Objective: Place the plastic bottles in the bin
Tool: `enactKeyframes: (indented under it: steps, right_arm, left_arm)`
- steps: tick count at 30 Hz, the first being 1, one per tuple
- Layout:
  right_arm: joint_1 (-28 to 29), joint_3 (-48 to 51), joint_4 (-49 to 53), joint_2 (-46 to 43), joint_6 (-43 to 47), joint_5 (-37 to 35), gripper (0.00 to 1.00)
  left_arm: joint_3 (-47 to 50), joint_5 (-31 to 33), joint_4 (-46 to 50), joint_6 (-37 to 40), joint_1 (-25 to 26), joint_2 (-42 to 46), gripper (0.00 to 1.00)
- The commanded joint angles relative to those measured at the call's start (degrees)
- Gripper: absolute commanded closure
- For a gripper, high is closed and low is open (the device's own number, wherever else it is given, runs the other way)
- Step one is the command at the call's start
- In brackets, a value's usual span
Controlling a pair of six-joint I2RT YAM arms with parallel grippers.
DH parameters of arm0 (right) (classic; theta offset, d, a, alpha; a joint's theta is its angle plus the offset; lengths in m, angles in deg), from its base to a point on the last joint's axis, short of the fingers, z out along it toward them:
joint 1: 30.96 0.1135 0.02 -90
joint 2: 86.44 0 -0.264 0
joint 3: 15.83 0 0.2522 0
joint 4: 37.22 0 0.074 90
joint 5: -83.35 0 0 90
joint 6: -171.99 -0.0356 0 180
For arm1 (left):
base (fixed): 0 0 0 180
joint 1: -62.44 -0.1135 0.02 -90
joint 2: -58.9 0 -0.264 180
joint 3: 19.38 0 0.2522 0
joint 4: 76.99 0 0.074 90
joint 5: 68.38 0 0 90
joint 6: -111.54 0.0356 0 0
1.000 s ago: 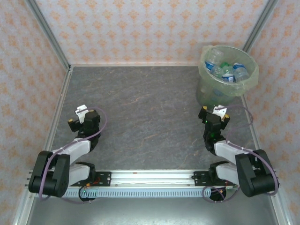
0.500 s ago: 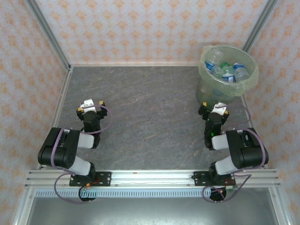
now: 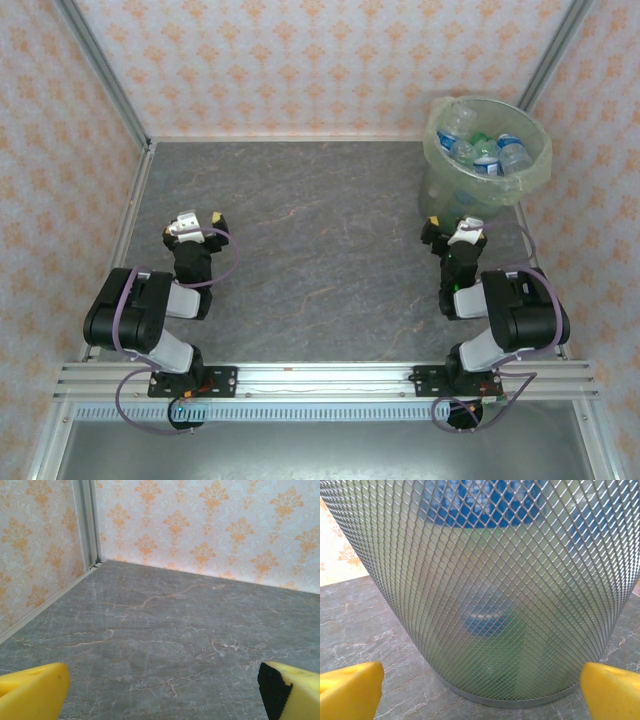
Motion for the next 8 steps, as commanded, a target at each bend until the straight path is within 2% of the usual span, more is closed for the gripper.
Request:
enactKeyframes:
  steps: [1, 8]
  right_arm:
    - [-0.23, -0.96, -1.86, 0.19, 0.48, 0.73, 0.00]
    - [-0.19, -1.09, -1.76, 0.16, 0.49, 0.74, 0.00]
  left_arm:
    - [0.83, -1.80, -3.34, 1.68, 0.10, -0.42, 0.00]
    - [0.59, -2.43, -3.01, 1.57, -0.13, -0.43, 0.00]
